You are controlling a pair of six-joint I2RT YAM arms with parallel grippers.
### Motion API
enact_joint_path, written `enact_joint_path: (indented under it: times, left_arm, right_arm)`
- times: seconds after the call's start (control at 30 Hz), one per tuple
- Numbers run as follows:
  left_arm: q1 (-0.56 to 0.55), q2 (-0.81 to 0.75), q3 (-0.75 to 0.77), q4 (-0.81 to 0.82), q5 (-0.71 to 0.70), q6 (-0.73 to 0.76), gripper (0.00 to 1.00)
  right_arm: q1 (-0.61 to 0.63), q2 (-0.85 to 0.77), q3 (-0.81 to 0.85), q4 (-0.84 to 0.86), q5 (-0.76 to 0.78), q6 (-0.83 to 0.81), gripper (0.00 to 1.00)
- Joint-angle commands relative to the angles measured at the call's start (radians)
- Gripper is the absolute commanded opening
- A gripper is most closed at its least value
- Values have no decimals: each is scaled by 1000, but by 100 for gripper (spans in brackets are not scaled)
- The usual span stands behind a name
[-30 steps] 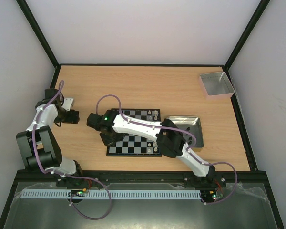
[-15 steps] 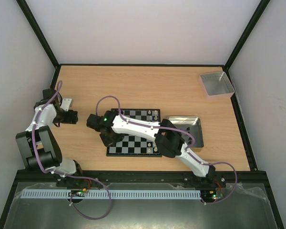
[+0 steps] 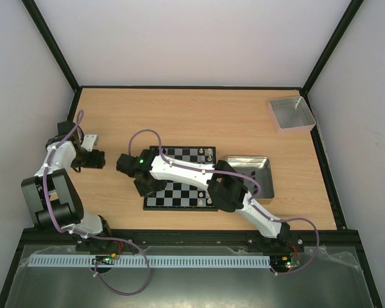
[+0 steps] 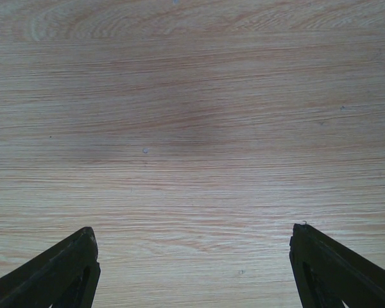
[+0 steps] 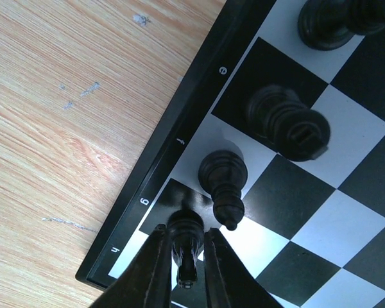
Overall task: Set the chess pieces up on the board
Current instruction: Place the chess piece on the chessboard.
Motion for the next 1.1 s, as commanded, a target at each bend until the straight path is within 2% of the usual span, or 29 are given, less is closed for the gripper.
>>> enact_joint_path:
  times: [0.0, 0.13, 0.4, 0.5, 0.77, 0.93, 1.07]
  left_arm:
    - [7, -10, -15, -7, 14, 12, 81]
    - [7, -15, -17, -8, 16, 14, 81]
    - [8, -21, -15, -16, 18, 16, 81]
    - [8, -22, -14, -22, 20, 19, 81]
    - [8, -29, 17, -52, 22, 25, 80]
    - [-13, -41, 155, -180, 92, 64, 79]
    - [-143, -36, 362, -285, 87, 81, 81]
  right_arm:
    - [2, 11, 30, -12, 24, -10, 16]
    - [1, 7, 30, -8, 22, -8, 24]
    - [-2, -9, 44, -19, 18, 1, 26]
    - [-3, -29, 46, -23, 9, 1, 33]
    - [-10, -154, 27, -89, 56, 16, 41]
    - [-82, -385, -163, -77, 124, 99, 44]
    - [-213, -608, -390, -24, 180, 162, 45]
